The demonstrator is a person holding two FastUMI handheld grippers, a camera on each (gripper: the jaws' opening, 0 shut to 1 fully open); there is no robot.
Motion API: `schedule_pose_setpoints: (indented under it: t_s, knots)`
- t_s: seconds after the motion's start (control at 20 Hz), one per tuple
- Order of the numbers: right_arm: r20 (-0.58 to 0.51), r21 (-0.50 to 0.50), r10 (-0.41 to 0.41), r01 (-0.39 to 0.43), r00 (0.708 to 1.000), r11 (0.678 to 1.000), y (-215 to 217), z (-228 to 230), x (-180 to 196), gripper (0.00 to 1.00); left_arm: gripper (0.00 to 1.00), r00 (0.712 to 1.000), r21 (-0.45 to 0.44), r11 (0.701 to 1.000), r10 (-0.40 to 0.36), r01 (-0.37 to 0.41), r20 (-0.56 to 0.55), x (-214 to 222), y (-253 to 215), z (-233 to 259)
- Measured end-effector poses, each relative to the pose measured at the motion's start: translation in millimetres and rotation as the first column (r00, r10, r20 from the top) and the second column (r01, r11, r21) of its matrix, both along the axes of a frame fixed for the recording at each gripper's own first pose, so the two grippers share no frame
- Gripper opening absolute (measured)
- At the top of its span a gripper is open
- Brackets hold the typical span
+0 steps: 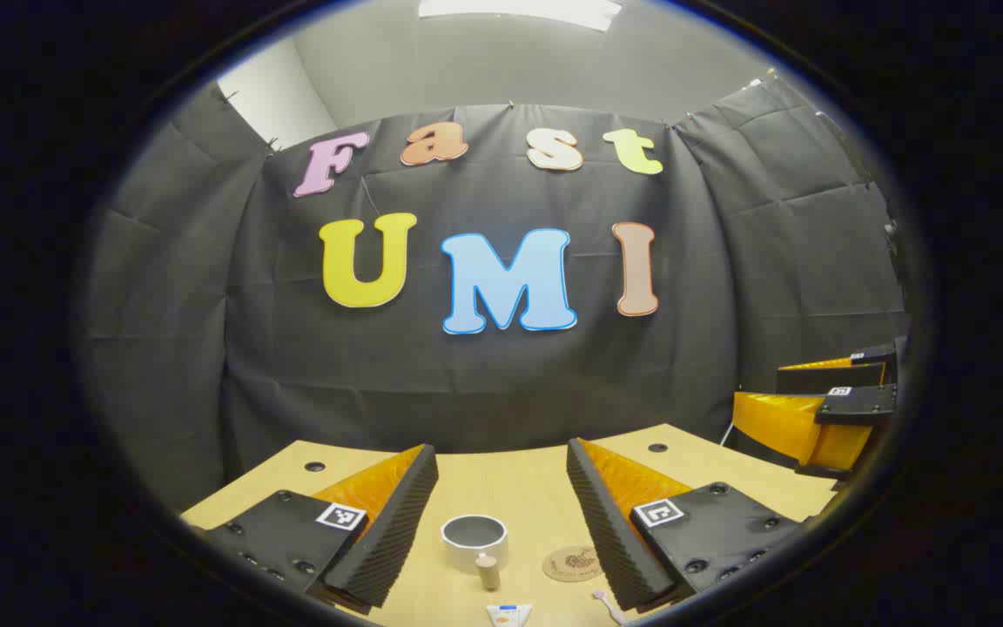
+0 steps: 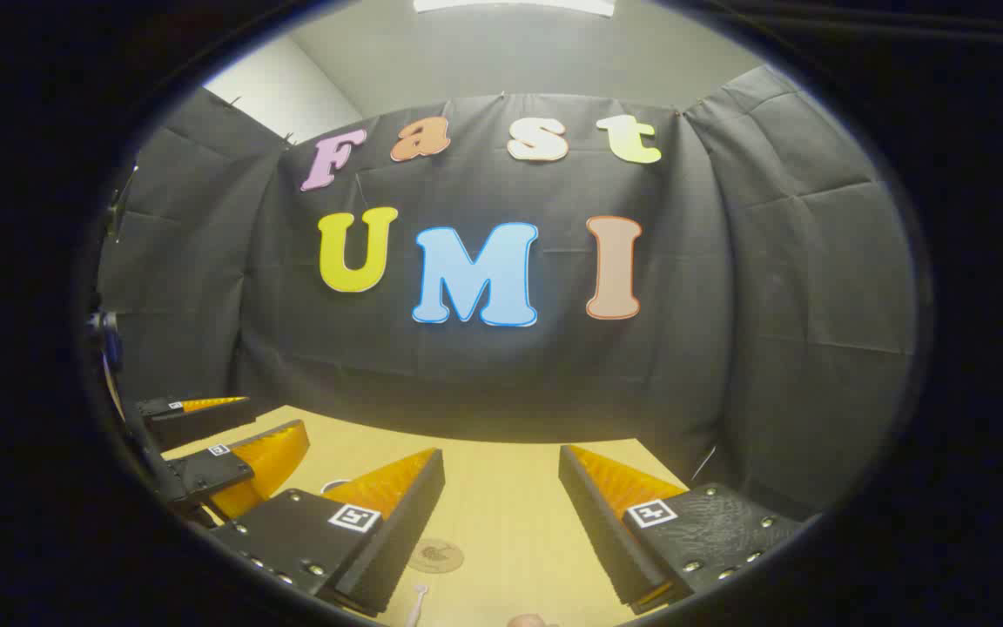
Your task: Put the toothbrush and toothpaste on the desktop into the cup, then pick up the cup and place it on the coaster on the desktop.
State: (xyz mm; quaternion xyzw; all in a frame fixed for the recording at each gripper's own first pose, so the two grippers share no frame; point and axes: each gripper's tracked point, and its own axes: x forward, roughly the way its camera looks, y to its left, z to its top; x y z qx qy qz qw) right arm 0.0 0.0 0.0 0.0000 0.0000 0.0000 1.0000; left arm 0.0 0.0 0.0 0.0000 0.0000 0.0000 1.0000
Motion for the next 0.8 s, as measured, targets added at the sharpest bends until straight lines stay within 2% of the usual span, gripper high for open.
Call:
schedule_pose_setpoints:
  t_s: [0.6, 0.75, 0.8]
  knots:
    - [-0.105, 0.038, 0.025, -0.021, 0.994, 0.999, 6.6, -21.1, 8.2, 0.88, 0.94, 0.993, -0.008, 1.000, -0.008, 0.008, -0.119, 1.1, 2.6, -31.2]
    - [-0.131, 0.048, 0.035, -0.029, 0.991, 0.998, 9.1, -26.8, 8.7, 0.88, 0.97, 0.990, -0.016, 1.000, -0.011, 0.008, -0.140, 0.9, 2.6, -35.8]
    - [-0.139, 0.049, 0.037, -0.031, 0.990, 0.998, 9.9, -29.5, 9.2, 0.88, 0.94, 0.989, -0.024, 1.000, -0.013, 0.010, -0.146, 0.8, 2.8, -37.6]
